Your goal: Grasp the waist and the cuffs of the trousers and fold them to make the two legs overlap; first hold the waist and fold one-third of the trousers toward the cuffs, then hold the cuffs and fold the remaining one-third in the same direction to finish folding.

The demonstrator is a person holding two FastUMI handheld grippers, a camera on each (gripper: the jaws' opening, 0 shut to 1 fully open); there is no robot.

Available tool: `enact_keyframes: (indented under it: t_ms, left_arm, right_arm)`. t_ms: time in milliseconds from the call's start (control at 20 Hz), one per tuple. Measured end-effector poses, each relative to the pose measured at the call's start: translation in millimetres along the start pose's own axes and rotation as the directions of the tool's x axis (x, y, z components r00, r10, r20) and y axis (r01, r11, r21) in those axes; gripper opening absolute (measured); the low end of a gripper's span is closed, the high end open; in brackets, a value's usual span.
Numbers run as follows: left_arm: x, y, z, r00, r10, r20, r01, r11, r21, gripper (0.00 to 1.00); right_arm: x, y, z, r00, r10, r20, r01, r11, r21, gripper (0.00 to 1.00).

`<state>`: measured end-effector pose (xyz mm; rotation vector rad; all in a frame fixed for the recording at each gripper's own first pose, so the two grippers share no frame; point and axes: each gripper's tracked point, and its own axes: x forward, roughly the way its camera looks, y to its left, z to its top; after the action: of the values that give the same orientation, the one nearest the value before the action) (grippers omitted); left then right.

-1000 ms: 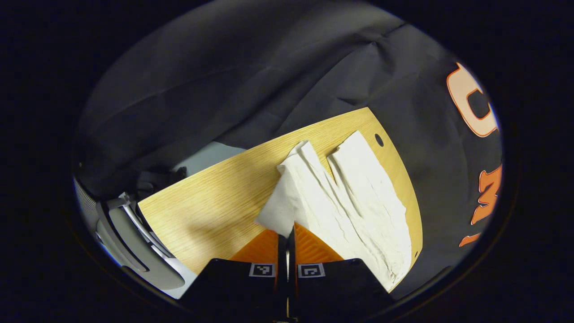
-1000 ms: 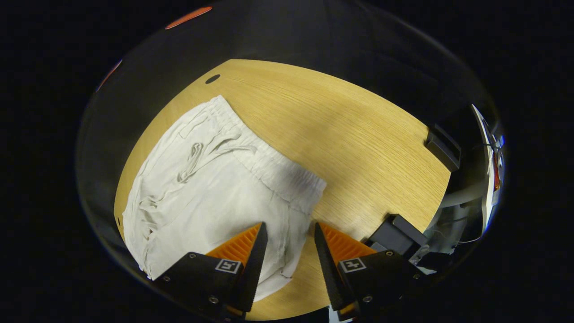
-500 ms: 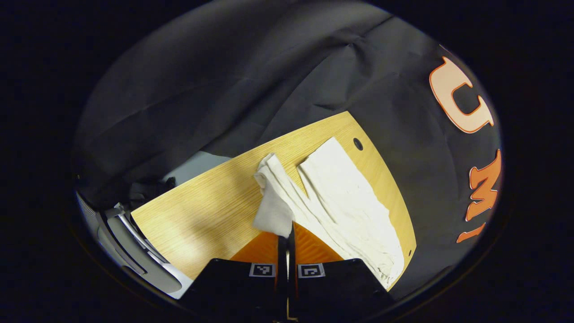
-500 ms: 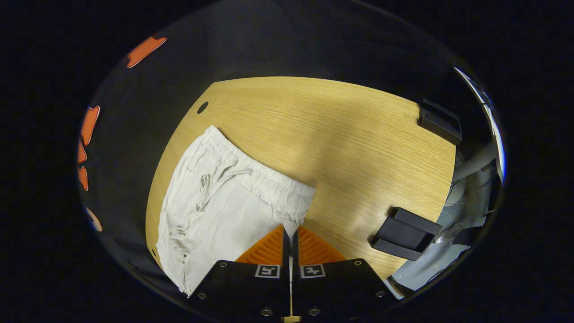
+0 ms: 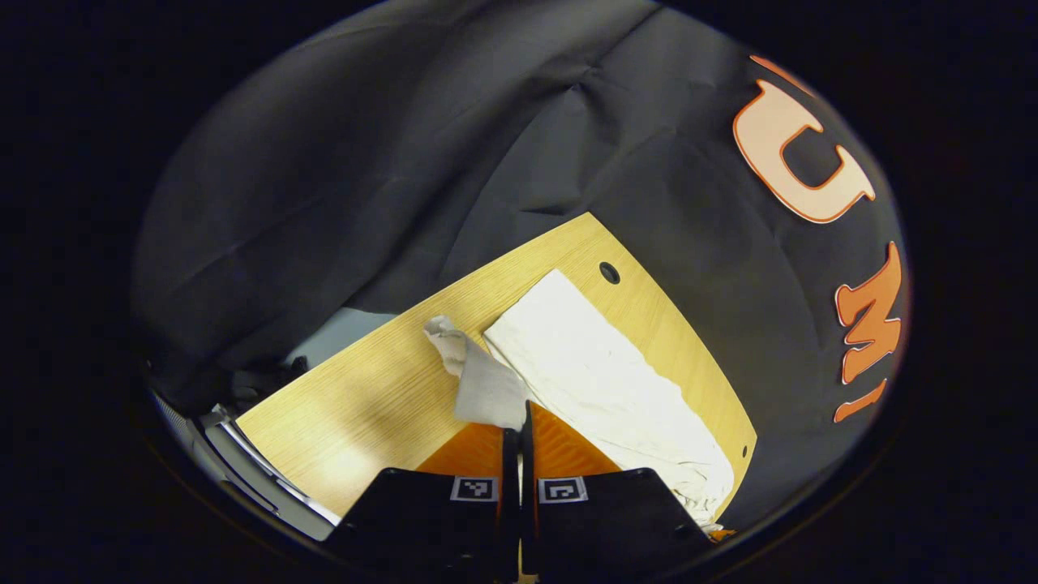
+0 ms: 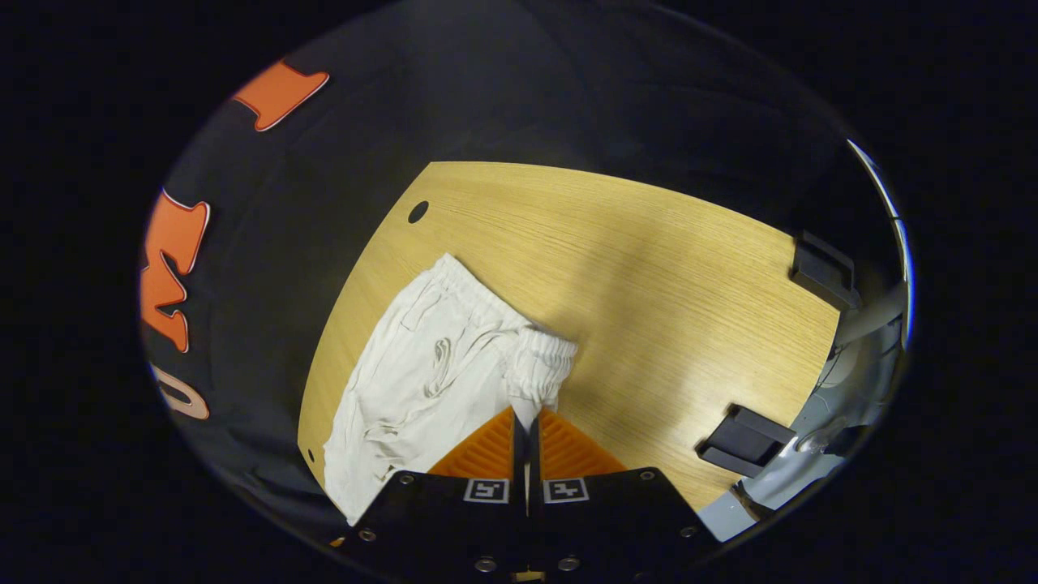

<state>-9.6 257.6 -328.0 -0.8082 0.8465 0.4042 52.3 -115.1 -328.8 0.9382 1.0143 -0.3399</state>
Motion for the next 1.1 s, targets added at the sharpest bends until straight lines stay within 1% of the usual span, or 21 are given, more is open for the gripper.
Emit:
enact_keyframes:
  t_ms: [50,100,150,300,400,550,700,850,1000,1100]
  left_arm:
    - [3,-5,0,1.0,-0.001,-0.001,0.001,1.0,0.013,0.04]
    - [4,-7,1,1.0,0.006,0.002,-0.006,1.0,0.03,0.06]
    - [3,-11,4,1.0,0.009,0.007,-0.01,0.999,0.043,0.05]
    - [-1,-14,16,1.0,0.015,0.016,-0.016,0.999,0.05,0.05]
    - [5,-14,24,1.0,0.012,0.01,-0.012,0.998,0.06,0.05]
    - [26,-19,38,1.0,0.003,-0.019,-0.001,0.997,0.077,0.05]
    - [44,-23,54,0.999,-0.001,-0.04,0.005,0.993,0.117,0.05]
    - [71,-25,68,0.998,0.002,-0.068,0.008,0.989,0.151,0.05]
    - [100,-35,74,0.996,0.007,-0.094,0.012,0.98,0.198,0.05]
    - [109,-43,77,0.994,0.007,-0.111,0.017,0.976,0.219,0.05]
  right_arm:
    - [0,6,2,1.0,0.017,-0.008,-0.017,1.0,0.002,0.01]
    - [1,10,4,0.999,0.026,-0.021,-0.025,1.0,0.009,0.01]
    - [2,12,4,0.999,0.03,-0.038,-0.03,0.999,0.01,0.01]
    - [4,15,9,0.998,0.023,-0.065,-0.023,1.0,0.006,0.01]
    - [5,24,14,0.997,0.031,-0.073,-0.029,0.999,0.022,0.01]
    - [6,38,22,0.997,0.034,-0.074,-0.031,0.999,0.041,0.01]
    - [10,56,31,0.996,0.038,-0.084,-0.033,0.998,0.057,0.01]
    - [23,71,41,0.996,0.025,-0.091,-0.018,0.997,0.073,0.01]
    - [38,93,49,0.993,0.034,-0.109,-0.024,0.995,0.097,0.01]
    - [49,105,57,0.993,0.036,-0.111,-0.023,0.993,0.117,0.01]
